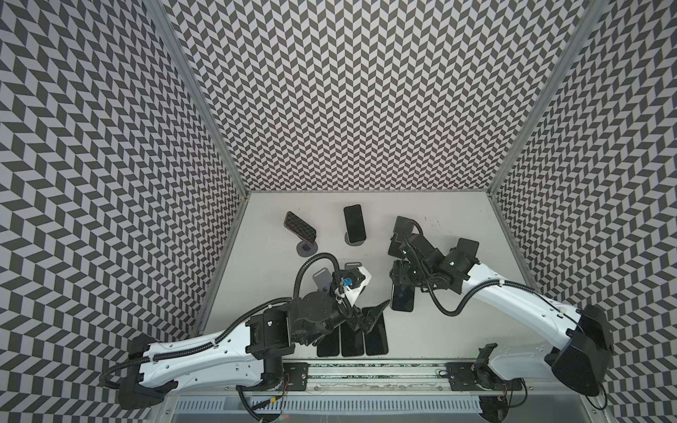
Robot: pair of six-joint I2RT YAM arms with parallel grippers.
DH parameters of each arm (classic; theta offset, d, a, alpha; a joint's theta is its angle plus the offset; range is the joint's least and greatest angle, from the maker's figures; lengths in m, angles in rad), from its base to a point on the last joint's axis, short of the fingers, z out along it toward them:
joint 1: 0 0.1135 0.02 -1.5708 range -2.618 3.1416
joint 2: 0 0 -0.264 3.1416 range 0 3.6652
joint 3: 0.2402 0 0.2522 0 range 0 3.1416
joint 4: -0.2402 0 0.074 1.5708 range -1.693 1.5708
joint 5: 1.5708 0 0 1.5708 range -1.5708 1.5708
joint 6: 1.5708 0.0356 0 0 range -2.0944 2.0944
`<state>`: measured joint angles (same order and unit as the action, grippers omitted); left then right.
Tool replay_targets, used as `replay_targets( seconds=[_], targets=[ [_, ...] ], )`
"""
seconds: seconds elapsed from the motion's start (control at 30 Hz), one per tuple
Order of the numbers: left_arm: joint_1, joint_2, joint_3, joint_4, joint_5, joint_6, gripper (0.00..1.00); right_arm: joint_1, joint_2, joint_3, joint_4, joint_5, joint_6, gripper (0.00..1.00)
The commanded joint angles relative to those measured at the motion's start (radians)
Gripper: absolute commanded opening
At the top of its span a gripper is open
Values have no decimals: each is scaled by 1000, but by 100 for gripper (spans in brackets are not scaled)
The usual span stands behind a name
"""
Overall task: Remove the phone from the phone stand
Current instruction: Place the phone at the bottom-center of the table.
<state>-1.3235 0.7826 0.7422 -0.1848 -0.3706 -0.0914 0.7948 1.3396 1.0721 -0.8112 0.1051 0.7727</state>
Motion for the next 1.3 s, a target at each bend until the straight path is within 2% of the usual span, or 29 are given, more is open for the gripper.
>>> replay_targets(
  seconds=[0.0,0.13,0.63,0.93,1.27],
  targets=[
    [3,-11,-13,-82,39,24,100,23,-36,-41,45,20,27,42],
    [2,-12,-13,-136,19,-27,100,51,-36,-68,34,16,33,42],
    [1,-3,-77,-147,42,-180,100,85,-3,-118,82,-32,1,42],
    [0,-3,-99,-211,-13,-287,100,122,15,-151,92,-54,37,42],
    [0,-17,-96,-253,-15,-334,100,161,46,-186,126,-68,68,42]
  ],
)
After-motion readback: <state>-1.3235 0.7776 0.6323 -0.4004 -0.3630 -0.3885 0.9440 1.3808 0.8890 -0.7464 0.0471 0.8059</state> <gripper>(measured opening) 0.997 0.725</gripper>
